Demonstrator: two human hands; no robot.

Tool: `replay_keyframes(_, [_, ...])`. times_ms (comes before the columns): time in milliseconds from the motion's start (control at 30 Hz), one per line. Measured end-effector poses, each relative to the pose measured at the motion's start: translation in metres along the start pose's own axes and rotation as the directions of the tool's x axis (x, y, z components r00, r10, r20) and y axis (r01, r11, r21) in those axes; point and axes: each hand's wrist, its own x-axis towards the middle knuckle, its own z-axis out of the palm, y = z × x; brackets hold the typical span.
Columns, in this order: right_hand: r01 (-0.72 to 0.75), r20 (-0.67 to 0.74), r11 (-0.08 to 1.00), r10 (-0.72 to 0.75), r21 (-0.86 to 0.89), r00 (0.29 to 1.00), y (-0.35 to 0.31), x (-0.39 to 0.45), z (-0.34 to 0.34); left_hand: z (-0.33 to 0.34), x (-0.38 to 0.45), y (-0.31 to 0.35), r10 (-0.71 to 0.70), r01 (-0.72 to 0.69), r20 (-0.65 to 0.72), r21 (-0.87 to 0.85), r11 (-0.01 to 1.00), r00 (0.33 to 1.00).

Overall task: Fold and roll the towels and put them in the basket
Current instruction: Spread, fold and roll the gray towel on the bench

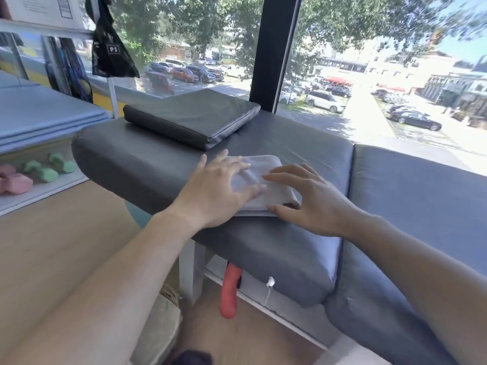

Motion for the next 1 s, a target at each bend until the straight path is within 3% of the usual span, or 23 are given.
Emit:
replay_keyframes(67, [0.01, -0.001, 1.0, -0.01, 0.003, 1.0, -0.003, -0.003, 0.007, -0.001, 0.002, -0.005, -0.01, 0.006, 0.08, 0.043, 0.999, 0.997])
replay_keyframes(133, [0.024, 0.004, 0.999, -0.024, -0.021, 1.0, -0.006, -0.002, 0.009, -0.004, 0.003, -0.009, -0.072, 0.077, 0.128, -0.034, 0.996, 0.989])
replay_keyframes(233, [0.0, 0.045, 1.0, 0.0, 0.001, 0.999, -0.013, 0.009, 0.003, -0.007, 0.006, -0.017, -0.225, 0.234, 0.069, -0.178, 0.956, 0.972])
replay_keyframes(300, [-0.032, 0.028, 0.999, 0.031, 0.035, 0.999, -0.022, 0.02, 0.001, -0.005, 0.008, -0.026, -0.314, 0.312, -0.01, -0.078, 0.947, 0.949])
replay_keyframes(400, [-0.159, 0.07, 0.986, 0.155, 0.046, 0.985, -0.036, 0.042, 0.001, 0.0, 0.009, -0.037, -0.405, 0.403, 0.001, 0.101, 0.91, 0.914])
replay_keyframes(533, [-0.237, 0.141, 0.971, 0.234, 0.01, 0.962, -0.046, 0.068, 0.012, 0.003, 0.008, -0.036, -0.365, 0.36, 0.05, 0.085, 0.929, 0.93])
replay_keyframes(733, [-0.432, 0.229, 0.891, 0.394, 0.142, 0.89, -0.059, 0.095, 0.01, 0.0, 0.009, -0.024, -0.309, 0.311, 0.038, -0.128, 0.942, 0.95])
replay_keyframes(1000, [-0.646, 0.279, 0.636, 0.587, 0.422, 0.76, -0.054, 0.108, 0.015, -0.002, 0.009, -0.02, -0.231, 0.226, -0.004, -0.193, 0.955, 0.973])
